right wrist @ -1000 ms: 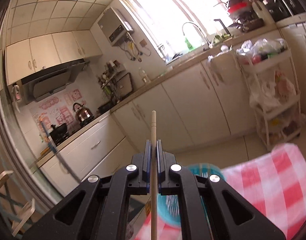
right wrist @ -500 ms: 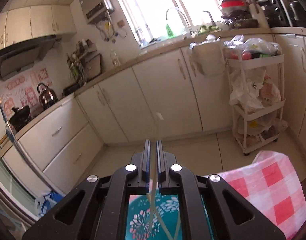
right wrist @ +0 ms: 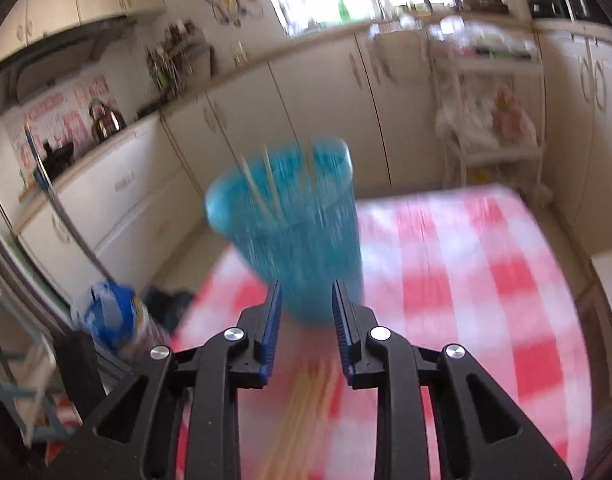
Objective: Organize utensils
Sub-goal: 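Return the open right tool to the chopstick pile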
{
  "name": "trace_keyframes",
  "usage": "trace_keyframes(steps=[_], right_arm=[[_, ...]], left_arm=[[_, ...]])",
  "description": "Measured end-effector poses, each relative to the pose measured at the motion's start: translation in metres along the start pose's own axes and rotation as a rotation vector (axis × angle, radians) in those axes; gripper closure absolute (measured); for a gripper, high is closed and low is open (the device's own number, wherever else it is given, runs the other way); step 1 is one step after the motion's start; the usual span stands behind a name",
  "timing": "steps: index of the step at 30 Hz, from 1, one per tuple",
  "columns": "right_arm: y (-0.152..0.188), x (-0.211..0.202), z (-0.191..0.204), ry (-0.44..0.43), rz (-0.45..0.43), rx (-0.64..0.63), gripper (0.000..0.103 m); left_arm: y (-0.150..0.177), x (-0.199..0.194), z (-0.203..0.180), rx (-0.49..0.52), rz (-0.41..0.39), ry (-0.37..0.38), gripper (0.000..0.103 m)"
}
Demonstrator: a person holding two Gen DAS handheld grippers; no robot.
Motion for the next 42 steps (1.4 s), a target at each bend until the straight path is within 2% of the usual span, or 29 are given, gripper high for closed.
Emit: trace_keyframes(steps=[2, 5, 10, 23, 27, 34, 42], right_arm=[[0.035, 0.006, -0.007, 0.008, 0.071, 0.019, 0.089], [0.065, 0.022, -0.008, 0.029, 0.157, 0.015, 0.089], [0.068, 0.034, 0.004, 0.073, 0.184, -0.056, 0.089], [0.078, 0.055, -0.007, 0.115, 0.234, -0.057, 0.089], [0.080, 0.055, -0.005, 0.131, 0.230, -0.087, 0.089], [0.080, 0.052, -0.009, 0.110, 0.216, -0.053, 0.090], [0.083, 0.054, 0.000, 0.188, 0.220, -0.119, 0.090]], left_arm=[[0.000, 0.000, 0.000, 0.001, 0.001, -0.004, 0.022], [0.000, 0.000, 0.001, 0.000, 0.001, -0.011, 0.022], [0.000, -0.001, 0.003, -0.006, -0.006, -0.015, 0.022], [0.001, -0.002, 0.000, 0.011, -0.003, -0.014, 0.021], [0.000, -0.003, 0.001, 0.008, -0.010, -0.019, 0.021], [-0.002, -0.008, 0.005, -0.006, -0.032, -0.025, 0.021], [-0.002, -0.008, 0.005, -0.010, -0.031, -0.023, 0.020]])
Point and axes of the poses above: each gripper's, at about its wrist camera, not at the fingertips, and x roughly the way its jaws point, z to its left, y to its underside, the point moved 5 cm from there along x, roughly the way its jaws point, and after that the axes turned 9 degrees about -y, right-handed, at the moved point
